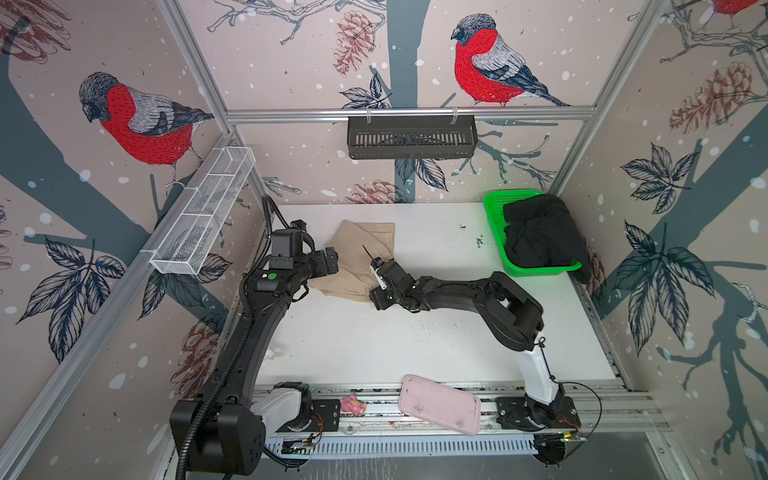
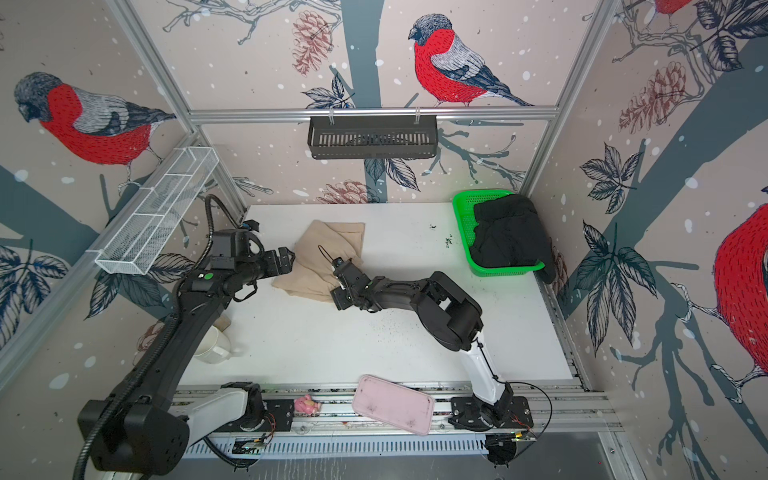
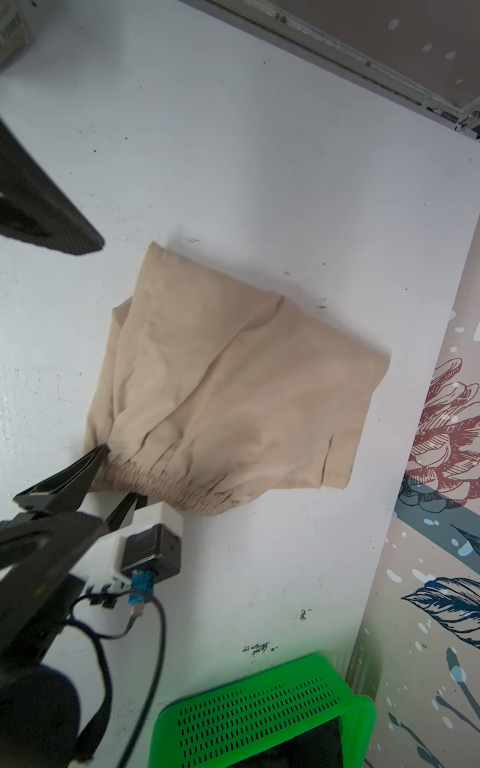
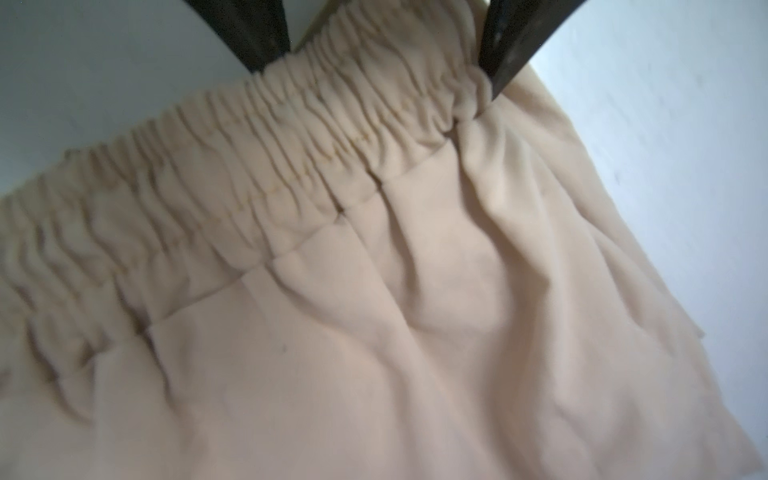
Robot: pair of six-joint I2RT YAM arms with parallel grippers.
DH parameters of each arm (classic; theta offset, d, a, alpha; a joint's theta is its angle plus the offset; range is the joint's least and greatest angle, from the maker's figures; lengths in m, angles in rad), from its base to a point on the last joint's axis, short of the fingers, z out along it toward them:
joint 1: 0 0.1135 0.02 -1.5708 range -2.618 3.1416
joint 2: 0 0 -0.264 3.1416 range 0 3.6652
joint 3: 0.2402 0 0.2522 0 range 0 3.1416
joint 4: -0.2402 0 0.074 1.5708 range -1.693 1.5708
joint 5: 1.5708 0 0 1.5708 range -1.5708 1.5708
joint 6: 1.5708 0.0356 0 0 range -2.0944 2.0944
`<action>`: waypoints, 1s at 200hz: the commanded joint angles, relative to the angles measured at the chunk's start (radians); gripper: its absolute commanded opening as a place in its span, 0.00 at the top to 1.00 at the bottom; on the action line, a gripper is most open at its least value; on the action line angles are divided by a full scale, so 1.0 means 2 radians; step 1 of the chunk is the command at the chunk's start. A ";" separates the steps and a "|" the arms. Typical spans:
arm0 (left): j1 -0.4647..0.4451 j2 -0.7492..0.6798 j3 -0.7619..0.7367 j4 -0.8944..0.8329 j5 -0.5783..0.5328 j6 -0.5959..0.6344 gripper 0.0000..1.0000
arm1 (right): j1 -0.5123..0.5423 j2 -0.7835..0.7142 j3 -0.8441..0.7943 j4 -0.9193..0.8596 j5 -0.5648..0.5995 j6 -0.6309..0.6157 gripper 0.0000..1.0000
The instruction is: Fold and stack the shorts
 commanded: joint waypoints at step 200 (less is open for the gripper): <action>-0.176 0.368 0.160 0.011 -0.230 0.043 0.03 | -0.196 -0.662 -0.533 0.130 -0.050 -0.003 0.00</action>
